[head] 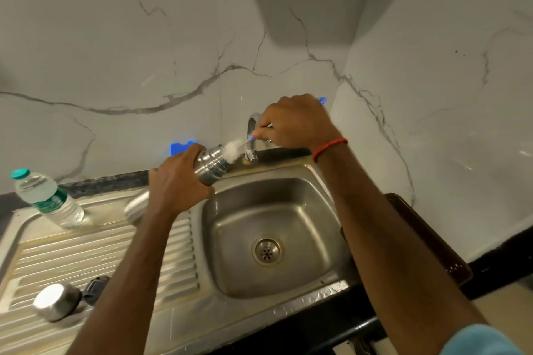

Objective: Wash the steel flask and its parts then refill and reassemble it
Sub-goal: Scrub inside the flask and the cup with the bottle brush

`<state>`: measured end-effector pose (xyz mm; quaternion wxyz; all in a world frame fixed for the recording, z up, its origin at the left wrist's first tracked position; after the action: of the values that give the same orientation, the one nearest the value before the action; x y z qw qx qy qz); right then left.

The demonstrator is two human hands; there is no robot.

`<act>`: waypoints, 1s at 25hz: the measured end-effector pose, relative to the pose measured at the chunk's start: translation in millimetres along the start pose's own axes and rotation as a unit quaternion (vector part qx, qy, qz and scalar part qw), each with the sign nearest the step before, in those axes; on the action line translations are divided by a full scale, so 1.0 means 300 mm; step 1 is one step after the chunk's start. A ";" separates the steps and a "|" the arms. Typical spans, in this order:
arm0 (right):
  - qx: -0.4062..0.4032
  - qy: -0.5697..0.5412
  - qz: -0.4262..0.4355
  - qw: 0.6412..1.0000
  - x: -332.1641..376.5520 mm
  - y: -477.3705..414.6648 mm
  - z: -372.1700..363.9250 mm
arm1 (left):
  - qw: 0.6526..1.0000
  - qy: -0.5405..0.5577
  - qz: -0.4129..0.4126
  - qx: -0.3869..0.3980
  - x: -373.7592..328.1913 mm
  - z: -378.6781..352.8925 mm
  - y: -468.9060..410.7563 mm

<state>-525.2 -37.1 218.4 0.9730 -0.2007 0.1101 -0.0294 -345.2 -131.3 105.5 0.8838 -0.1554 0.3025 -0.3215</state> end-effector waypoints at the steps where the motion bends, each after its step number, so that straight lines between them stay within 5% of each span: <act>1: -0.001 0.002 0.025 1.000 0.055 -0.003 -0.022 | 1.000 0.013 -0.009 0.004 -0.030 -0.014 0.005; 7: 0.003 -0.009 -0.060 0.998 -0.148 0.033 0.071 | 1.000 -0.011 0.013 -0.005 0.041 0.016 0.002; 12: 0.012 -0.037 0.014 0.999 0.018 0.024 -0.012 | 1.000 0.013 -0.009 0.022 -0.042 -0.021 0.006; 16: -0.021 -0.032 -0.080 0.996 -0.212 0.044 0.069 | 1.000 0.001 0.022 0.001 0.059 0.019 0.010; 21: -0.021 -0.079 0.060 0.995 0.014 0.035 -0.042 | 0.999 0.029 -0.006 0.030 -0.024 -0.043 0.046; 25: -0.068 -0.104 -0.032 0.992 -0.141 0.055 -0.010 | 0.999 0.005 0.031 0.035 0.068 0.003 0.036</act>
<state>-566.8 -18.8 217.6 0.9617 -0.2723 0.0036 -0.0323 -327.1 -136.8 92.1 0.8965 -0.1131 0.3003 -0.3053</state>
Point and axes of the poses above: each hand's wrist, its own y-axis away from the middle knuckle, its own z-axis out of the back of the hand, x = y × z, the point moved 6 cm from there along -y, towards the middle knuckle, and after that the axes turned 13 degrees about -x, right-handed, at the moved point
